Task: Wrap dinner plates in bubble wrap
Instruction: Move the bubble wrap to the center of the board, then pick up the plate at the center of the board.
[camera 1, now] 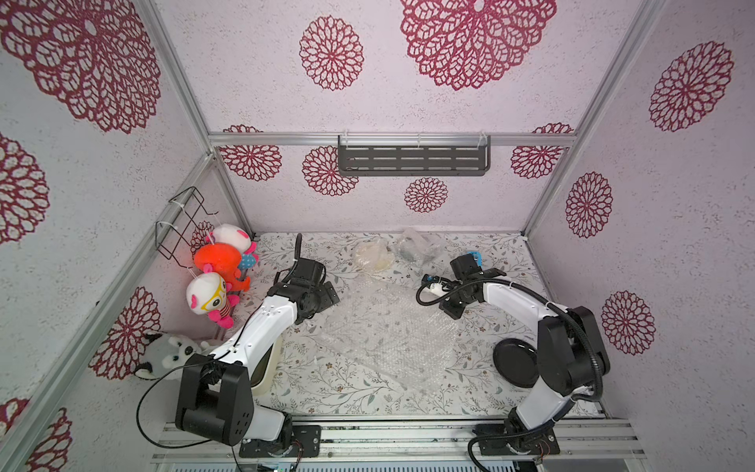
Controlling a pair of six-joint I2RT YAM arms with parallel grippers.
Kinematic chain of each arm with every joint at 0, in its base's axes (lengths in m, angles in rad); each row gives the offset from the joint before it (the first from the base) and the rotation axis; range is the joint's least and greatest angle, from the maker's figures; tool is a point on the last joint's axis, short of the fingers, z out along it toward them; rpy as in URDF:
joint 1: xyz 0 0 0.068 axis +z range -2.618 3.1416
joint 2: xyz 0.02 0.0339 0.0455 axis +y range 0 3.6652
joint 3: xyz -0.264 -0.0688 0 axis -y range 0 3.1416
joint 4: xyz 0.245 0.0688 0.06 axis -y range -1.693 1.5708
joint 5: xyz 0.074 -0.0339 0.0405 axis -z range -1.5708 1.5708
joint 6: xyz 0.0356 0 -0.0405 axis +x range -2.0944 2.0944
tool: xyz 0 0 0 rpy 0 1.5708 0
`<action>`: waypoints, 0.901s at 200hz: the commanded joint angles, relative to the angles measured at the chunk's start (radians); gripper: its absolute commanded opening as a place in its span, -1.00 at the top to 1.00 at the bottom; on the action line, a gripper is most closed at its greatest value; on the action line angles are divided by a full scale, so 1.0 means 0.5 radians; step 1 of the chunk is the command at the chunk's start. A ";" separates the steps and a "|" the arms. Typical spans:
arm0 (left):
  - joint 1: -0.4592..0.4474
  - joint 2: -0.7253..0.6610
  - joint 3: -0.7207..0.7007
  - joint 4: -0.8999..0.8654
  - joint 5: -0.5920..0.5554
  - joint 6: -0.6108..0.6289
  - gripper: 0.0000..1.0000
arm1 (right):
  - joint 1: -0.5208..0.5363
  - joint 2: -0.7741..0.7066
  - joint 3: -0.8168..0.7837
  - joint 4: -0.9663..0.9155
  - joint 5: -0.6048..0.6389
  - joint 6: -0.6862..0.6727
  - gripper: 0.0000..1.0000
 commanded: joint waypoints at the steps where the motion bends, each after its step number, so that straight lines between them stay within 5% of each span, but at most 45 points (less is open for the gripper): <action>1: -0.045 0.096 0.044 0.093 0.137 0.010 -0.95 | -0.052 0.198 0.264 -0.104 -0.049 -0.565 1.00; 48: -0.143 0.284 0.150 0.105 0.411 0.137 -0.95 | 0.015 0.517 0.567 0.005 -0.171 -0.942 0.88; 60: -0.181 0.334 0.196 0.054 0.410 0.188 -0.95 | -0.001 0.524 0.583 0.171 -0.104 -0.791 0.27; 67: -0.196 0.366 0.216 0.023 0.401 0.212 -0.95 | -0.024 0.491 0.586 0.222 -0.096 -0.681 -0.85; 70: -0.199 0.375 0.220 0.015 0.402 0.218 -0.95 | -0.033 0.464 0.578 0.264 -0.089 -0.598 -0.96; 88: -0.200 0.410 0.162 0.060 0.429 0.204 -0.95 | -0.112 0.160 0.308 0.588 0.080 -0.013 -0.97; 99: -0.192 0.435 0.095 0.120 0.480 0.164 -0.96 | -0.157 -0.078 0.065 0.803 0.405 0.434 -0.97; 116: -0.191 0.474 0.002 0.235 0.551 0.113 -0.95 | -0.321 -0.445 -0.195 0.707 0.670 1.137 -0.97; 147: -0.192 0.577 -0.063 0.336 0.667 0.075 -0.95 | -0.900 -1.064 -0.689 0.325 0.525 2.084 -0.97; 180: -0.167 0.580 -0.077 0.347 0.750 0.068 -0.95 | -1.500 -1.463 -1.176 0.074 0.326 2.557 -0.94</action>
